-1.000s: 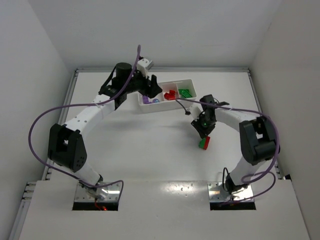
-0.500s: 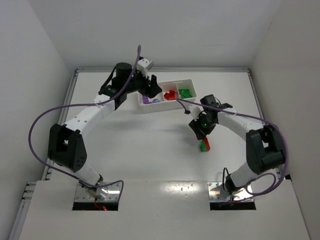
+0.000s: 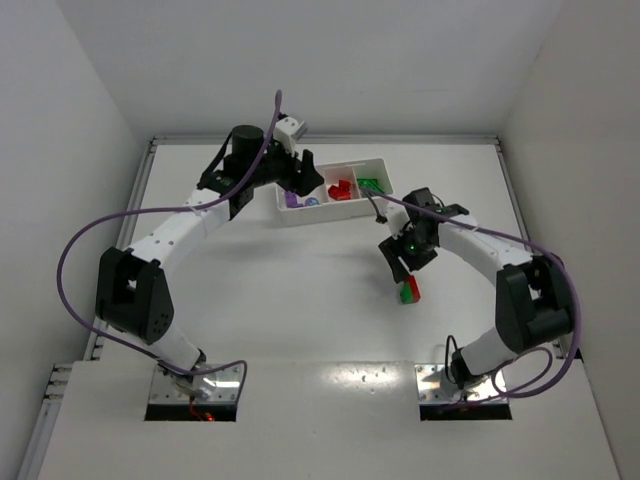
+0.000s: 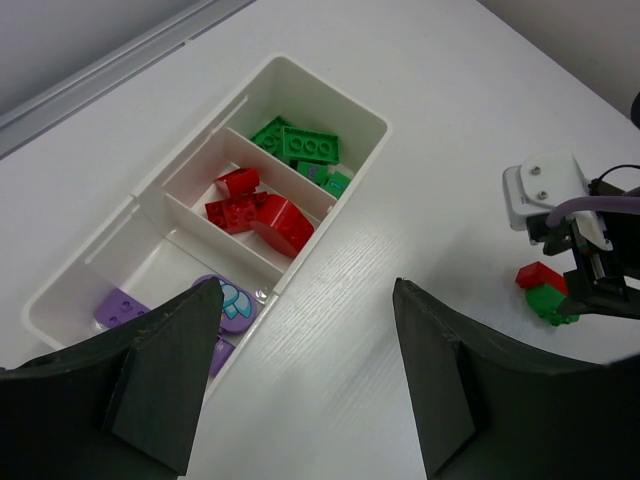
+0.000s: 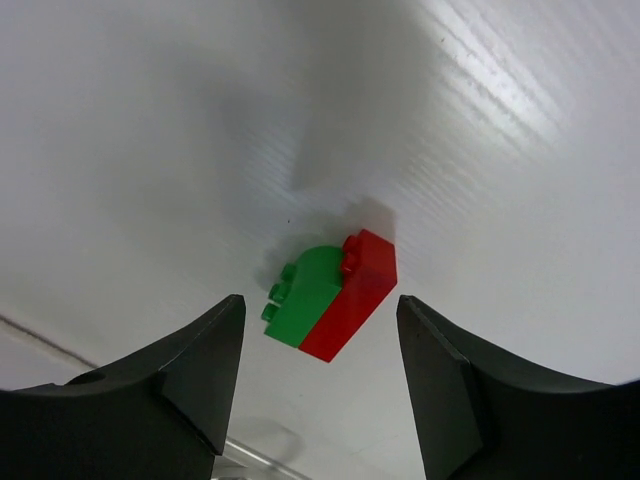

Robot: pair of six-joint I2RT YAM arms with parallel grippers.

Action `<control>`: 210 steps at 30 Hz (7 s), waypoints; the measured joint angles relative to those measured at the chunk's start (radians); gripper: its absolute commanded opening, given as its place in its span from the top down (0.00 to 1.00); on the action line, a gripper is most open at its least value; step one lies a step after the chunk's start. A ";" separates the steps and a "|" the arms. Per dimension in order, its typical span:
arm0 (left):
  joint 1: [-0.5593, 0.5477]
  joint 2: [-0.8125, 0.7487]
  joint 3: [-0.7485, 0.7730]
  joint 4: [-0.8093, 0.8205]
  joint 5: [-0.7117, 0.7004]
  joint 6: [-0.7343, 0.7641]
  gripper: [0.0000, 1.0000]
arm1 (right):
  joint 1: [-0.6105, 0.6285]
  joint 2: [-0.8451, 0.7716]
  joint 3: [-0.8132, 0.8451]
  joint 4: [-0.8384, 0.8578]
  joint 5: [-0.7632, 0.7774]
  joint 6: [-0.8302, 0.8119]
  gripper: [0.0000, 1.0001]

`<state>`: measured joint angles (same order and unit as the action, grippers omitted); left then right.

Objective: Sort the legos into containers by color

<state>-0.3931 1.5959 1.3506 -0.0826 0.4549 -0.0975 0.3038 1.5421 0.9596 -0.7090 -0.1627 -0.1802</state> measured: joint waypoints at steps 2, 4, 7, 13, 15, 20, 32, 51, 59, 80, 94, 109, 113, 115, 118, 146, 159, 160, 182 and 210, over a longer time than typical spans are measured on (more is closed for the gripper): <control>0.000 0.000 0.000 0.000 0.000 0.000 0.25 | 0.001 0.013 0.000 -0.012 0.008 0.034 0.37; 0.000 0.000 0.000 0.000 0.000 -0.001 0.25 | 0.001 0.019 -0.002 -0.012 0.025 0.068 0.37; 0.000 0.000 0.000 0.000 0.000 -0.001 0.25 | 0.001 0.021 -0.002 -0.011 0.053 0.112 0.37; 0.000 0.000 0.000 0.000 0.000 -0.001 0.25 | 0.000 0.057 -0.002 -0.011 0.086 0.180 0.40; 0.000 0.000 0.000 0.000 0.000 -0.001 0.25 | 0.000 0.077 -0.002 -0.010 0.086 0.193 0.40; 0.000 0.000 0.000 0.000 0.000 -0.001 0.25 | 0.000 0.122 0.000 -0.012 0.085 0.222 0.42; 0.000 0.000 0.000 0.000 0.000 -0.001 0.25 | 0.000 0.189 0.021 -0.019 0.090 0.268 0.53; 0.000 0.005 0.000 -0.006 0.000 -0.001 0.25 | -0.007 0.267 0.079 -0.018 0.080 0.283 0.47; 0.000 0.005 0.000 -0.006 0.000 0.000 0.25 | -0.014 0.274 0.100 -0.017 0.074 0.294 0.52; 0.000 0.005 0.000 -0.006 0.002 0.000 0.25 | -0.041 0.274 0.097 -0.018 0.123 0.309 0.64; 0.000 0.005 0.000 -0.006 0.002 0.000 0.25 | -0.043 0.275 0.095 -0.036 0.128 0.290 0.58; 0.000 0.011 0.000 -0.006 0.002 0.000 0.25 | -0.043 0.275 0.076 -0.062 0.109 0.282 1.00; 0.000 0.011 -0.007 -0.002 0.005 -0.001 0.25 | -0.043 0.282 0.099 -0.087 0.061 0.282 1.00; 0.000 0.010 -0.026 0.007 0.021 -0.005 0.25 | -0.048 0.302 0.158 -0.123 0.013 0.281 1.00; 0.000 0.005 -0.093 0.018 0.061 -0.016 0.25 | -0.054 0.352 0.317 -0.167 -0.078 0.278 1.00; -0.123 0.023 -0.196 0.175 0.351 -0.287 0.19 | -0.020 0.180 0.420 0.296 -0.117 0.692 1.00; -0.150 0.112 -0.104 0.101 0.183 -0.193 0.19 | 0.016 0.164 0.420 0.307 -0.145 0.696 1.00; -0.152 0.116 -0.102 0.098 0.170 -0.187 0.19 | 0.018 0.162 0.420 0.307 -0.146 0.696 1.00; -0.170 0.161 -0.039 0.060 0.134 -0.163 0.67 | 0.053 0.146 0.420 0.296 -0.155 0.689 1.00; -0.180 0.045 -0.079 0.069 0.218 -0.139 1.00 | -0.049 0.017 0.286 0.313 0.212 0.581 1.00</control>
<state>-0.5735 1.6409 1.2716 -0.0135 0.6731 -0.2363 0.2546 1.5589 1.2457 -0.3958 0.0498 0.4004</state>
